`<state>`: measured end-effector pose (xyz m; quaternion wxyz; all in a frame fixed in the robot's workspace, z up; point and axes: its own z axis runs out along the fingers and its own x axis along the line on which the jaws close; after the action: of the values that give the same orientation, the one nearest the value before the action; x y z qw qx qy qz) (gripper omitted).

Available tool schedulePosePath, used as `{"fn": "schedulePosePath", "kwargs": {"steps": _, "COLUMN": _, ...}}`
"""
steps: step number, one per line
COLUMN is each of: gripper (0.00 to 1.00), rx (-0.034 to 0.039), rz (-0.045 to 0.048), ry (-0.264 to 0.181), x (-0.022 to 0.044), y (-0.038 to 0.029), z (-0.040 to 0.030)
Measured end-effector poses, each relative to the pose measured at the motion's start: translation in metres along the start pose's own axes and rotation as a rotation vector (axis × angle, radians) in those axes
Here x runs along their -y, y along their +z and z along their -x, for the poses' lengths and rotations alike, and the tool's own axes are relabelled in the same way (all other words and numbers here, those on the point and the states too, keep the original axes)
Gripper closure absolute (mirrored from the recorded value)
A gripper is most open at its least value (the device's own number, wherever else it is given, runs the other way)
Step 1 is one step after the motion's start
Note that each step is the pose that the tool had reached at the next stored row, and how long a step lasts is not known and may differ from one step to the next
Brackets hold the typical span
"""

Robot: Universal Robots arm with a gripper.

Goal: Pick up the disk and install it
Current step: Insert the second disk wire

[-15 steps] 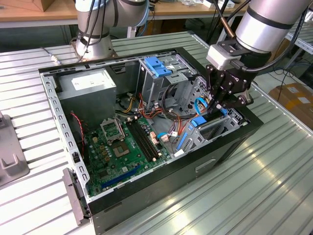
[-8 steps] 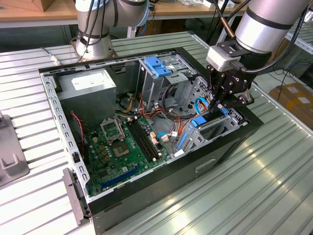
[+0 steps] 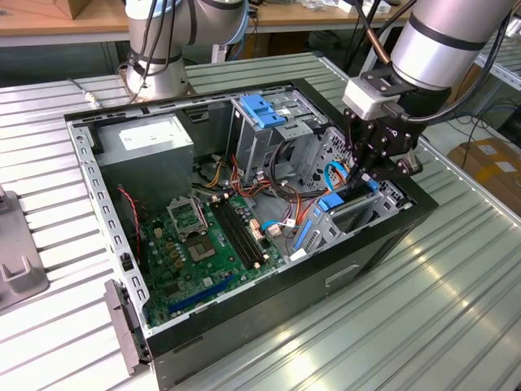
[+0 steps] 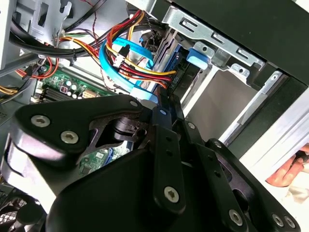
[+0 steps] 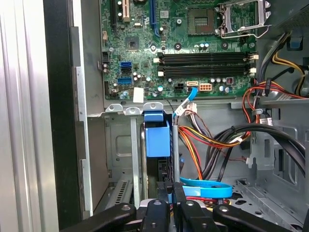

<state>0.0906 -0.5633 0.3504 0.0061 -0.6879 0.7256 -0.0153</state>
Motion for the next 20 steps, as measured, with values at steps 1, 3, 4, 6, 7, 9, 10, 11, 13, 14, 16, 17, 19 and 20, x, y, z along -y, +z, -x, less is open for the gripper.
{"fn": "schedulePosePath", "kwargs": {"steps": 1, "gripper": 0.84, "rx": 0.0000, "rz": 0.0000, "ry": 0.000, "x": 0.0000, "y": 0.0005, "z": 0.0000}}
{"fn": "schedulePosePath", "kwargs": {"steps": 3, "gripper": 0.84, "rx": -0.0001, "rz": 0.0000, "ry": 0.000, "x": 0.0000, "y": 0.0011, "z": -0.0001}}
{"fn": "schedulePosePath", "kwargs": {"steps": 4, "gripper": 0.84, "rx": 0.0000, "rz": 0.0000, "ry": 0.000, "x": -0.0001, "y": 0.0014, "z": -0.0001}}
{"fn": "schedulePosePath", "kwargs": {"steps": 6, "gripper": 0.84, "rx": -0.0001, "rz": 0.0000, "ry": 0.000, "x": -0.0001, "y": 0.0020, "z": -0.0001}}
{"fn": "schedulePosePath", "kwargs": {"steps": 7, "gripper": 0.84, "rx": -0.0002, "rz": 0.0000, "ry": 0.000, "x": -0.0001, "y": 0.0022, "z": -0.0002}}
{"fn": "schedulePosePath", "kwargs": {"steps": 9, "gripper": 0.84, "rx": -0.0001, "rz": -0.0001, "ry": 0.000, "x": -0.0001, "y": 0.0027, "z": -0.0002}}
{"fn": "schedulePosePath", "kwargs": {"steps": 10, "gripper": 0.84, "rx": 0.0000, "rz": -0.0001, "ry": 0.000, "x": -0.0001, "y": 0.0030, "z": -0.0003}}
{"fn": "schedulePosePath", "kwargs": {"steps": 11, "gripper": 0.84, "rx": 0.0001, "rz": -0.0001, "ry": 0.000, "x": -0.0001, "y": 0.0033, "z": -0.0003}}
{"fn": "schedulePosePath", "kwargs": {"steps": 13, "gripper": 0.84, "rx": 0.0000, "rz": -0.0001, "ry": 0.000, "x": -0.0001, "y": 0.0038, "z": -0.0005}}
{"fn": "schedulePosePath", "kwargs": {"steps": 14, "gripper": 0.84, "rx": 0.0001, "rz": -0.0001, "ry": 0.000, "x": -0.0001, "y": 0.0041, "z": -0.0006}}
{"fn": "schedulePosePath", "kwargs": {"steps": 16, "gripper": 0.84, "rx": 0.0002, "rz": -0.0001, "ry": 0.000, "x": -0.0001, "y": 0.0045, "z": -0.0008}}
{"fn": "schedulePosePath", "kwargs": {"steps": 17, "gripper": 0.84, "rx": 0.0002, "rz": -0.0001, "ry": 0.000, "x": -0.0001, "y": 0.0047, "z": -0.0009}}
{"fn": "schedulePosePath", "kwargs": {"steps": 19, "gripper": 0.84, "rx": -0.0001, "rz": -0.0002, "ry": 0.000, "x": -0.0001, "y": 0.0057, "z": -0.0012}}
{"fn": "schedulePosePath", "kwargs": {"steps": 20, "gripper": 0.84, "rx": -0.0006, "rz": -0.0001, "ry": 0.000, "x": -0.0002, "y": 0.0072, "z": -0.0012}}
